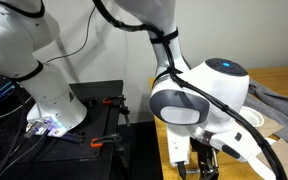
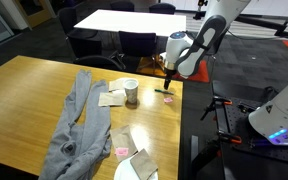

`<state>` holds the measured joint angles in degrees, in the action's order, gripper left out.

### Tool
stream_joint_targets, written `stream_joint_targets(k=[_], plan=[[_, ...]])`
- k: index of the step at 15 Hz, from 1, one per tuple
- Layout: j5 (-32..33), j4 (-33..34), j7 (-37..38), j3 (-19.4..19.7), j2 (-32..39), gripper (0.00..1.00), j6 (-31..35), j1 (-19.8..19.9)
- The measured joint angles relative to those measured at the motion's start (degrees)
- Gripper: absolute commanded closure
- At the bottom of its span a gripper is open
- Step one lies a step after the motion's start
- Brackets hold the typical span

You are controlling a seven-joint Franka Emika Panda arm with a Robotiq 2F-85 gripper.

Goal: Put the green pen inside the white cup

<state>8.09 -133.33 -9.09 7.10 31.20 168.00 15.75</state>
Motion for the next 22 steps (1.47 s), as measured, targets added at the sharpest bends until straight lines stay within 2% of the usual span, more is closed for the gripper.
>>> stream_joint_targets(k=[12, 19, 20, 21, 22], plan=[[0.0, 6.0, -1.0, -1.8, 6.7, 0.0, 0.6, 1.8], [-0.9, 7.9, -1.0, -2.7, 9.7, 0.0, 3.7, 2.6], [-0.9, 8.1, -1.0, -2.8, 10.1, 0.01, 4.0, 2.7], [-0.9, 8.3, -1.0, -2.9, 10.5, 0.09, 4.2, 2.7], [-0.9, 8.5, -0.9, -2.9, 10.9, 0.22, 4.4, 2.7]])
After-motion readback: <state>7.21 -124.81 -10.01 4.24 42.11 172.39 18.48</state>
